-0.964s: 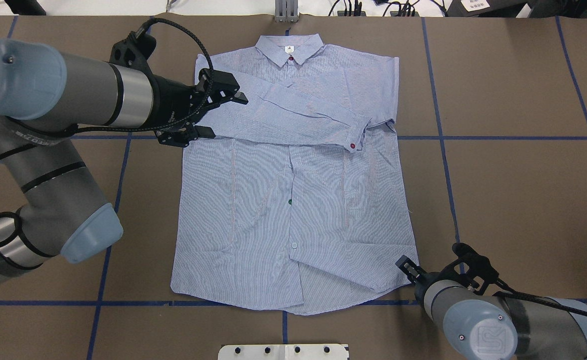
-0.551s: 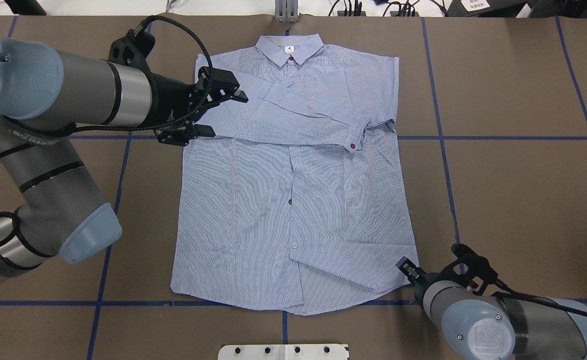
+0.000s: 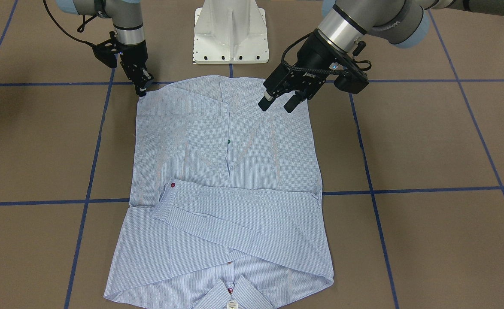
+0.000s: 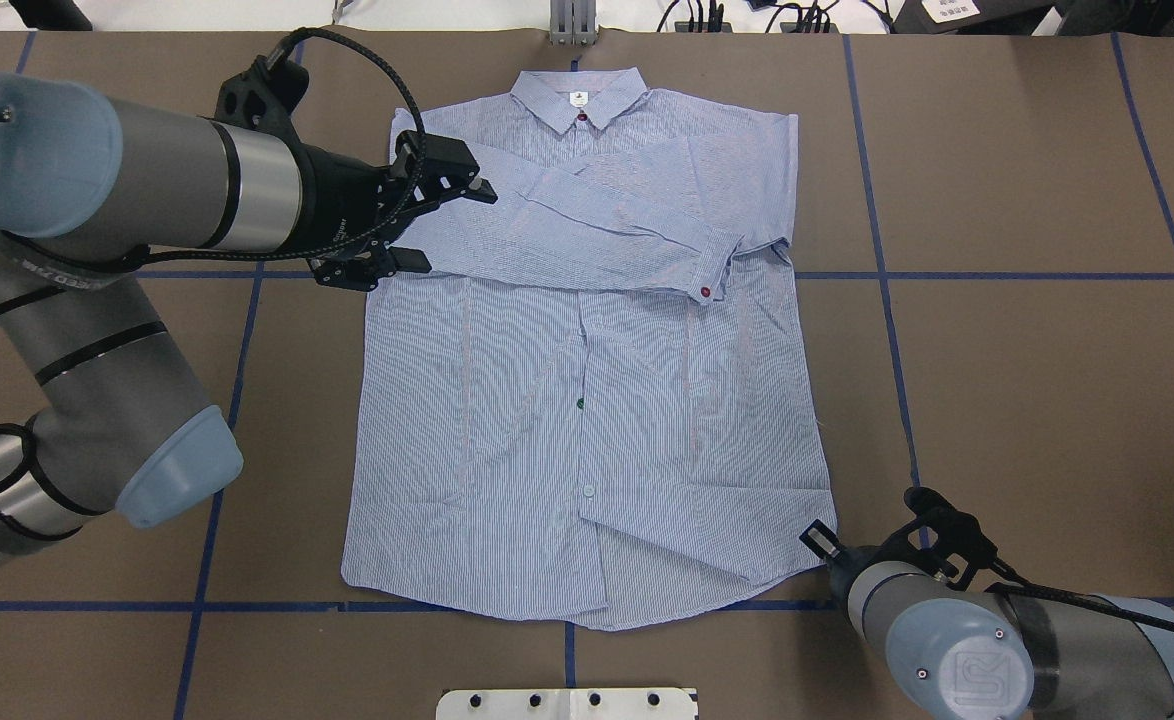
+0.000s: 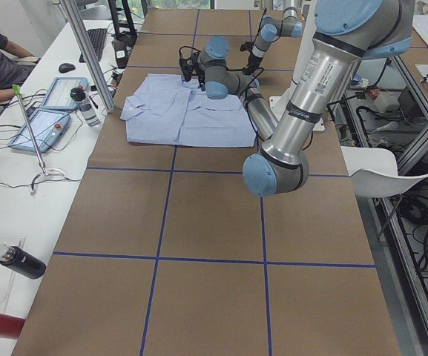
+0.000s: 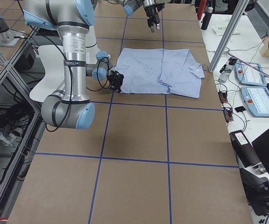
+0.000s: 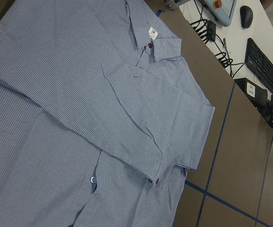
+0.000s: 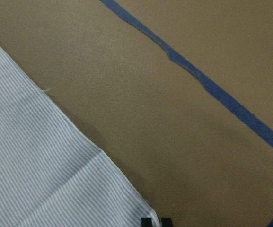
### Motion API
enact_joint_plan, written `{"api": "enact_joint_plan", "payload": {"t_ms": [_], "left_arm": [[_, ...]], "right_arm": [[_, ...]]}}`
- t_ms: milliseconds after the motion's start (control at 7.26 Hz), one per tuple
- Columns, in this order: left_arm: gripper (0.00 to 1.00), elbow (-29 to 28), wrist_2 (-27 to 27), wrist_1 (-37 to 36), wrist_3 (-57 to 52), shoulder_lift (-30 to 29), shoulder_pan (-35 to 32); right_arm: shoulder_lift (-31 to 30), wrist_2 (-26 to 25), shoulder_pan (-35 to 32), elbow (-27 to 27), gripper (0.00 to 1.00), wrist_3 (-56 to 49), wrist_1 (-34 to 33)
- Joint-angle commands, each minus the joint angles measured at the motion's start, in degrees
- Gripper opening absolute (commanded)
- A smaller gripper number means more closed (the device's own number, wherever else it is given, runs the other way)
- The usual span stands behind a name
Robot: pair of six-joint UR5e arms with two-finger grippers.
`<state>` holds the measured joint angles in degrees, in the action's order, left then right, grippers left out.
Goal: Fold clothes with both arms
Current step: 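Release the sleeve with the left gripper while the right gripper moves to a hem corner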
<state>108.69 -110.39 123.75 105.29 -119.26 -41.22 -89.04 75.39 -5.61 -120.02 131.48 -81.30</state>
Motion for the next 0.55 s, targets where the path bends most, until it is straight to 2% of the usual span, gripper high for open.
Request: {"api": "enact_joint_plan", "payload": {"t_ms": [0,138,275,413], "left_arm": [[0.98,0.1,-0.1,0.0,0.0,-0.1,0.0],[0.98,2.4,-0.1,-2.5,0.0,-0.2,0.0],[0.98,7.0,0.2,-11.8,0.1,0.0,1.0],[0.99,10.4,6.9,-19.3,0.0,0.2,7.3]], "right_arm": [[0.0,0.5,0.0,-1.6,0.0,-0.1,-0.1],[-0.2,1.4,-0.3,-3.4,0.0,-0.1,-0.3],[-1.6,2.0,-0.3,-5.2,0.0,-0.3,-0.4],[-1.7,2.2,-0.3,-5.7,0.0,-0.3,-0.4]]}}
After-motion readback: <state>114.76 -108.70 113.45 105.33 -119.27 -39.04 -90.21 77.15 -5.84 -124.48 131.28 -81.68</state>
